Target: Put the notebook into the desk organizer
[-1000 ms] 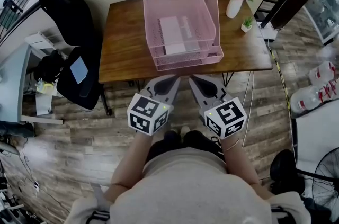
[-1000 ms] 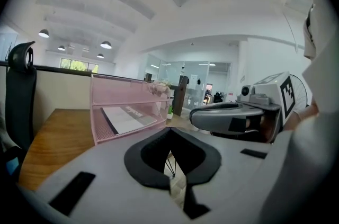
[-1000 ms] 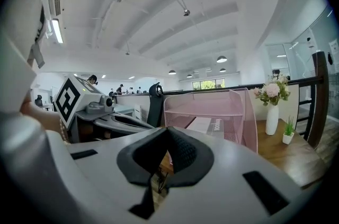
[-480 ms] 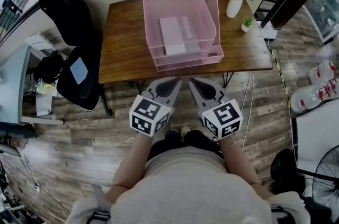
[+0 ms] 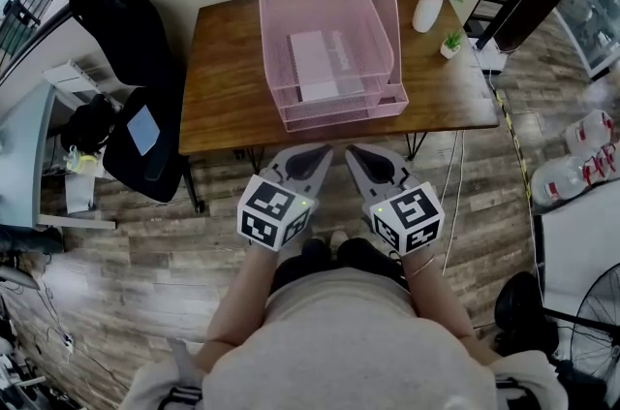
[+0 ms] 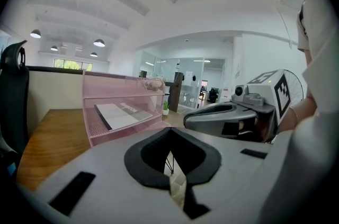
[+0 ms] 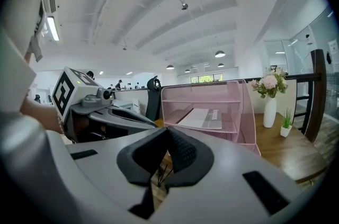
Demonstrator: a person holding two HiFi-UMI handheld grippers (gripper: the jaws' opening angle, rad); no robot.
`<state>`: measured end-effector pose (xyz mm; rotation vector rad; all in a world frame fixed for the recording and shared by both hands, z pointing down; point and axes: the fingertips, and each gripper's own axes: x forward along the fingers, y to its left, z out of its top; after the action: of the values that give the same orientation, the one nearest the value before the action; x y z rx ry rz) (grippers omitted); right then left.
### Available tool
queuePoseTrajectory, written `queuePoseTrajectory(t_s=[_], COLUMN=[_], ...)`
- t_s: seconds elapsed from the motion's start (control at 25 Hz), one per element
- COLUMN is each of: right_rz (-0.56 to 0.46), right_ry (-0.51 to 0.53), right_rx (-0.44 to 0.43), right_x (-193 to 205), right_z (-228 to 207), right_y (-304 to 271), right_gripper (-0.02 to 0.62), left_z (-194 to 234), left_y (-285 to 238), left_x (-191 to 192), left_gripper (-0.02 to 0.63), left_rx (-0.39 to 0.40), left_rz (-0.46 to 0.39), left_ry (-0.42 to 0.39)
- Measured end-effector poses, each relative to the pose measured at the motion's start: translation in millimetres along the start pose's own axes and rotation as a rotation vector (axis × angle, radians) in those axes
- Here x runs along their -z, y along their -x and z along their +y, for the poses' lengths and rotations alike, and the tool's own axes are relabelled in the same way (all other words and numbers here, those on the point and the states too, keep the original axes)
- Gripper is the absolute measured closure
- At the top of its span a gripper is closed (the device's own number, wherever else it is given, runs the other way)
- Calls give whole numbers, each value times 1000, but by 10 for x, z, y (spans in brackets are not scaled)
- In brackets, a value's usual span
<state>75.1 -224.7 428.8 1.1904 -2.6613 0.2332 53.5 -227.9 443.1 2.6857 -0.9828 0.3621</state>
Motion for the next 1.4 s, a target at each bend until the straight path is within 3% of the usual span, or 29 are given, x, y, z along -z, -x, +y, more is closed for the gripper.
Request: queuePoseTrajectory(t_s=[0.68, 1.4], right_rz=[13, 36], right_ry=[12, -16], right_rx=[-11, -32], right_x=[8, 113], right_z=[-8, 30], right_y=[8, -5], right_gripper=[586, 586], left_z=[-76, -14], left_y=[-57, -16], left_x=[-18, 45], left_gripper=[595, 595], left_rx=[52, 40], left_rz=[0, 4], left_ry=[37, 50])
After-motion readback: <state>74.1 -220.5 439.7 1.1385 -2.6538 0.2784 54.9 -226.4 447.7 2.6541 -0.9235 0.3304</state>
